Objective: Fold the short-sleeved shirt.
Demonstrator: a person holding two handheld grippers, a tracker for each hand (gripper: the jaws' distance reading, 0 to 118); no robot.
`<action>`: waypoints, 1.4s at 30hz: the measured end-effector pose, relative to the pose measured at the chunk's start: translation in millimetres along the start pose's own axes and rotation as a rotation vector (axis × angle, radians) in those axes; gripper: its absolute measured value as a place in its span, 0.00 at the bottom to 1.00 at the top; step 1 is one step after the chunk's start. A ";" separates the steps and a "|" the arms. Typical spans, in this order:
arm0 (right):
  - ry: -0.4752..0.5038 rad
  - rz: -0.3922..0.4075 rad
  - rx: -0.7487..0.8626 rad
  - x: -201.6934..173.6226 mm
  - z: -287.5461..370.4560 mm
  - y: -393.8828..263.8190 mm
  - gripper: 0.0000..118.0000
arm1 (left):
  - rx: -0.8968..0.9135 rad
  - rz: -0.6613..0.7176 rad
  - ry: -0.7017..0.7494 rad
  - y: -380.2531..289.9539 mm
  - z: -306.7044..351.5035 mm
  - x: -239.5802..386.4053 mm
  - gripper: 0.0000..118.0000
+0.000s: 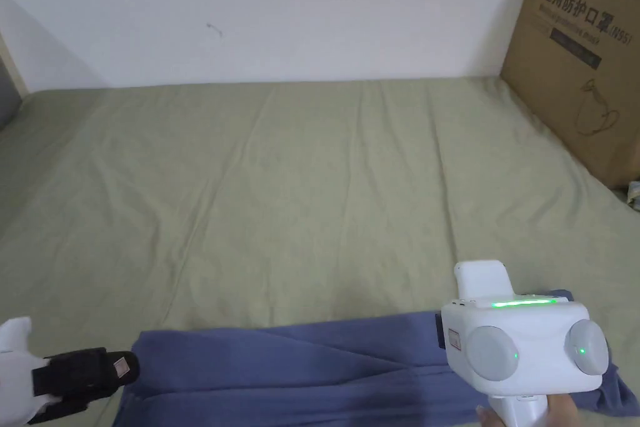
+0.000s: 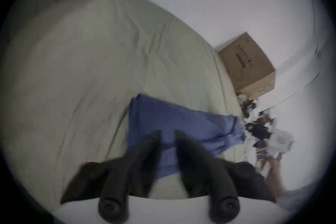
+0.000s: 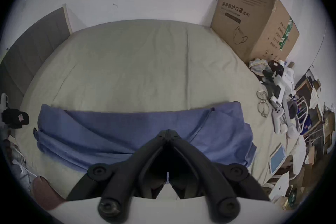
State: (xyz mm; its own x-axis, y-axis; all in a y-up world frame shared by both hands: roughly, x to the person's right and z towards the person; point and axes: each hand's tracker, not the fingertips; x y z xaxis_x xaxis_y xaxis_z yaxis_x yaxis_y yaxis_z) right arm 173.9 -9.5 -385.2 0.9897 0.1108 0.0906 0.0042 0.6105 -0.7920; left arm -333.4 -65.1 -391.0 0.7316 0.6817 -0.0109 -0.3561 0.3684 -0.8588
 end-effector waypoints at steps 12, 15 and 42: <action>0.025 0.040 -0.065 14.1 -5.0 -9.7 0.00 | -0.023 0.289 -0.455 -6.1 -58.0 -67.5 1.00; 0.025 0.024 -0.070 23.9 -4.5 -6.3 0.00 | -0.081 0.356 -0.602 -12.1 -86.1 -65.6 1.00; 0.194 0.003 -0.067 19.9 5.9 -5.3 0.00 | 0.036 -0.488 0.761 -0.5 -1.9 67.1 0.04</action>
State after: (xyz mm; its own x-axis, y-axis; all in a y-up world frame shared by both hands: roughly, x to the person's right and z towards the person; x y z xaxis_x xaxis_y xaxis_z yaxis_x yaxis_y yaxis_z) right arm 192.7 -5.8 -375.6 0.9987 -0.0442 -0.0245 0.0043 0.5562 -0.8310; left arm -283.1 -20.8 -392.3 0.9882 -0.1530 0.0031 0.0855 0.5351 -0.8404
